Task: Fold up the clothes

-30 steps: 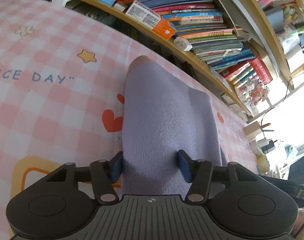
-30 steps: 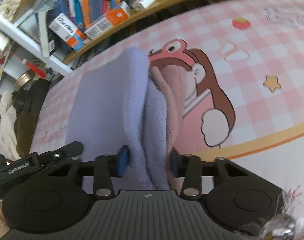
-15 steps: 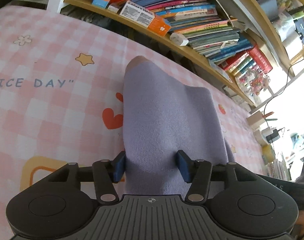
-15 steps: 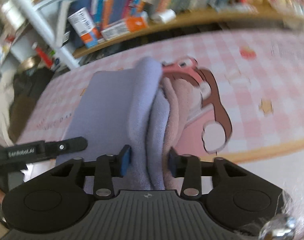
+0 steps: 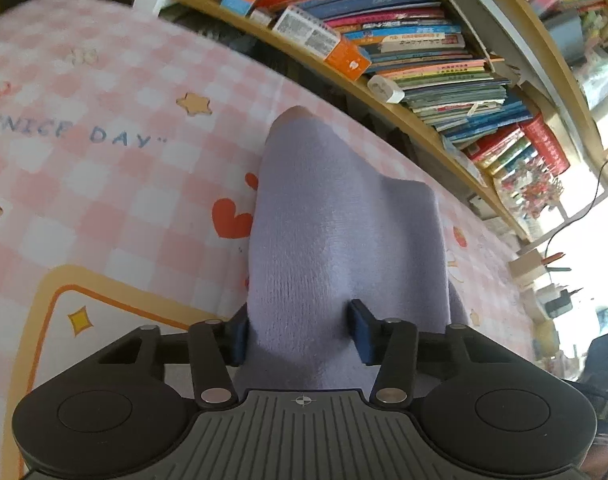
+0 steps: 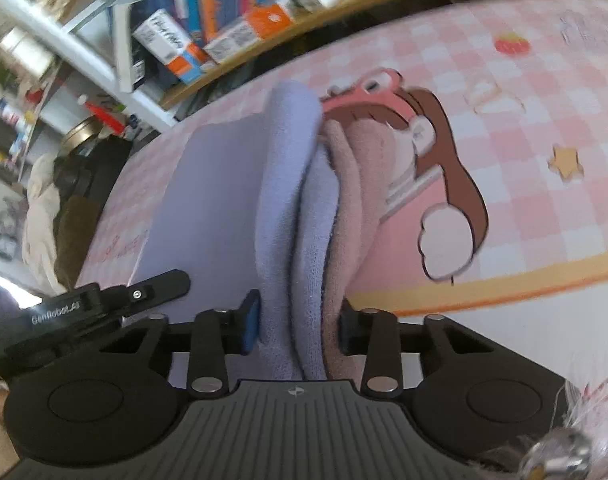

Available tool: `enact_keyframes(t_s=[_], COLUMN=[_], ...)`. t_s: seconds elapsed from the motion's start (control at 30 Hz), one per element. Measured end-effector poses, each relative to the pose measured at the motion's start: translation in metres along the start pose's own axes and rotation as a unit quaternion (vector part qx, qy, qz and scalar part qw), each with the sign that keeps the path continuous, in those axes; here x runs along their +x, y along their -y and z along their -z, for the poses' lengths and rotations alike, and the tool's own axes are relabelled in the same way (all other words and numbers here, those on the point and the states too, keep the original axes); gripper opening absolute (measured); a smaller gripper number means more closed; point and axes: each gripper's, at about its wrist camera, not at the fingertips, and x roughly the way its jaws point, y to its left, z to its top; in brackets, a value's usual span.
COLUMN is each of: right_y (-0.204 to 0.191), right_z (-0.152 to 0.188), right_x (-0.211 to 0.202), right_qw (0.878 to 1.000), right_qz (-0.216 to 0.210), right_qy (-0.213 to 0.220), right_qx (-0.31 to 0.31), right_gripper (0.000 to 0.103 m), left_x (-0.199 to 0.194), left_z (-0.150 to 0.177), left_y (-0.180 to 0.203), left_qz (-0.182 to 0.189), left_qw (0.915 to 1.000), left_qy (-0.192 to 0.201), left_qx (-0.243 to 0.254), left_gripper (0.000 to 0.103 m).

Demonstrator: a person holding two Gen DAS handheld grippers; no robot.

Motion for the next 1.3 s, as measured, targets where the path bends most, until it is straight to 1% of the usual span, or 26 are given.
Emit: enact_keyframes(t_s=[0.07,0.17,0.37,0.57,0.73,0.83,1.0,1.07,1.3], right_y=[-0.010,-0.019,-0.025,-0.038,-0.051,-0.060,-0.086,-0.098,-0.141], right_z=[-0.001,-0.001,0.000,-0.002,-0.007,-0.013,-0.023,-0.026,-0.041], right_x=[-0.009,-0.019,-0.034,-0.048,-0.054,-0.053,-0.041,-0.032,0.009], right_qw=[0.999,0.998,0.996,0.992,0.990,0.989,0.987,0.987,0.985], right_qz=[-0.007,-0.014,-0.028,-0.035,-0.030,-0.024,-0.010,-0.005,0.015], right_qy=[0.014,0.025,0.038,0.068,0.090,0.100,0.117,0.120,0.125], right_qx=[-0.034,-0.062,-0.077,-0.097,-0.107,-0.108,-0.107,-0.107,-0.118], right_gripper=[0.030,0.029,0.029,0.029,0.029,0.029,0.029,0.029,0.029], left_x=[-0.006,-0.018,-0.038,-0.053,-0.059,-0.060,-0.061,-0.063,-0.060], left_z=[0.001,0.003,0.003,-0.002,-0.012,-0.023,-0.049,-0.059,-0.096], left_y=[0.007,0.015,0.032,0.039,0.037,0.030,0.005,-0.007,-0.054], left_qz=[-0.009,-0.015,-0.021,-0.014,0.004,0.017,0.042,0.049,0.069], left_qw=[0.9999,0.9994,0.9978,0.9962,0.9948,0.9939,0.9927,0.9920,0.9916], left_qy=[0.011,0.028,0.052,0.072,0.084,0.089,0.087,0.087,0.083], left_qx=[0.007,0.014,0.034,0.047,0.057,0.063,0.072,0.078,0.071], left_gripper=[0.046,0.046,0.046,0.045,0.045,0.045,0.045,0.045,0.045])
